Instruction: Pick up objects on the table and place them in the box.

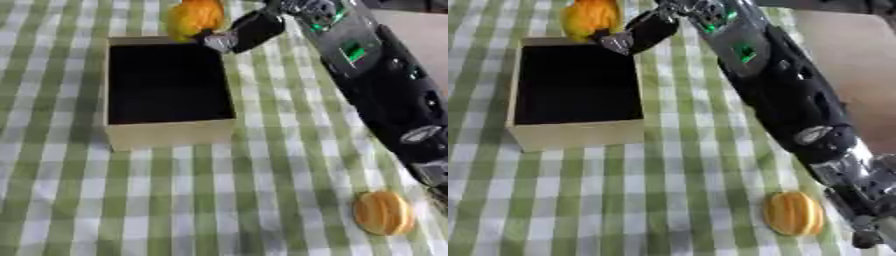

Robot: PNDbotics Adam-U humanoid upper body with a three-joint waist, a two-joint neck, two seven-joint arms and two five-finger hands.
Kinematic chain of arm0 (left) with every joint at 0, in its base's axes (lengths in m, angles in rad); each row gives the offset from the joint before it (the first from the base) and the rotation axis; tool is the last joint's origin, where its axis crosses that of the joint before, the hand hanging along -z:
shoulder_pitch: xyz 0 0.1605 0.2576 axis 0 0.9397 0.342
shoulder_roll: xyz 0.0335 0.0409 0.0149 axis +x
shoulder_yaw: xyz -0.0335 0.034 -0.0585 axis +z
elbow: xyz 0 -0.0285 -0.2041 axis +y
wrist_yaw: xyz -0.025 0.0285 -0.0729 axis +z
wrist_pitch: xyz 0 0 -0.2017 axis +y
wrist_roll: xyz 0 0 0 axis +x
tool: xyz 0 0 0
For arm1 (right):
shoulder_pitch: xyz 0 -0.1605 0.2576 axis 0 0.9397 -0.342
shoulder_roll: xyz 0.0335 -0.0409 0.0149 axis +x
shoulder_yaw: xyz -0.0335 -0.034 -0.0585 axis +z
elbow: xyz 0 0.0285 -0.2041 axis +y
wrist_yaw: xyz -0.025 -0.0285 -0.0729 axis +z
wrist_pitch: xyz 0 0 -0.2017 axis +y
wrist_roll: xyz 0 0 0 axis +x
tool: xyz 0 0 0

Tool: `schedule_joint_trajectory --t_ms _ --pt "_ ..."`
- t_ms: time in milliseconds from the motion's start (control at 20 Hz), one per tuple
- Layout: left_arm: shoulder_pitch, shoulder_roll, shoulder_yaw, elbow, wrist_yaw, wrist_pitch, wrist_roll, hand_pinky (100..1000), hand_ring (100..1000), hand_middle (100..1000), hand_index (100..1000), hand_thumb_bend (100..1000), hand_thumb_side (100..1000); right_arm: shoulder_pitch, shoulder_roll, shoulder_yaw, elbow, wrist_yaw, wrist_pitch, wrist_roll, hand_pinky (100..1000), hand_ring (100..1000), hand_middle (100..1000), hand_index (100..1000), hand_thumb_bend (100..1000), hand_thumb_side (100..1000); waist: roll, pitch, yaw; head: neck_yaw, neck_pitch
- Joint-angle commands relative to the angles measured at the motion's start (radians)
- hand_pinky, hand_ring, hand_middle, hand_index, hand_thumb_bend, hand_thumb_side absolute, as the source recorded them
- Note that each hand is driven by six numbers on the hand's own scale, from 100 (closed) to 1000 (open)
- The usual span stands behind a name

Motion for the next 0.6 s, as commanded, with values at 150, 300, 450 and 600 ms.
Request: schedule_joint_trajectory --t_ms 150,300,450,600 --pt "-0.017 0.001 -0.004 -0.016 0.010 0.004 -0.018 727 728 708 828 214 523 -0.007 0.031 0.011 0.049 0.154 -0.023 -0.067 790 711 470 585 106 138 0.003 -0.018 0.002 0.002 -0.008" --pt "-0.013 -0.003 -0.004 -0.016 0.013 0.008 -0.023 727 728 708 828 210 530 0.000 0.042 0.019 0.067 0.248 -0.025 -0.110 782 733 504 632 186 212 0.001 -0.018 0.003 0.008 -0.006" --pt "-0.007 -0.003 -0.003 -0.016 0.013 0.012 -0.025 727 728 708 828 207 533 0.008 0.045 0.023 0.068 0.322 -0.036 -0.137 795 789 594 738 228 255 -0.001 -0.019 0.002 0.017 -0.003" --pt "-0.006 -0.007 -0.004 -0.016 0.015 0.018 -0.028 727 728 708 828 204 537 0.013 0.045 0.025 0.060 0.377 -0.069 -0.121 854 894 741 882 217 178 -0.003 -0.021 0.000 0.022 0.000"
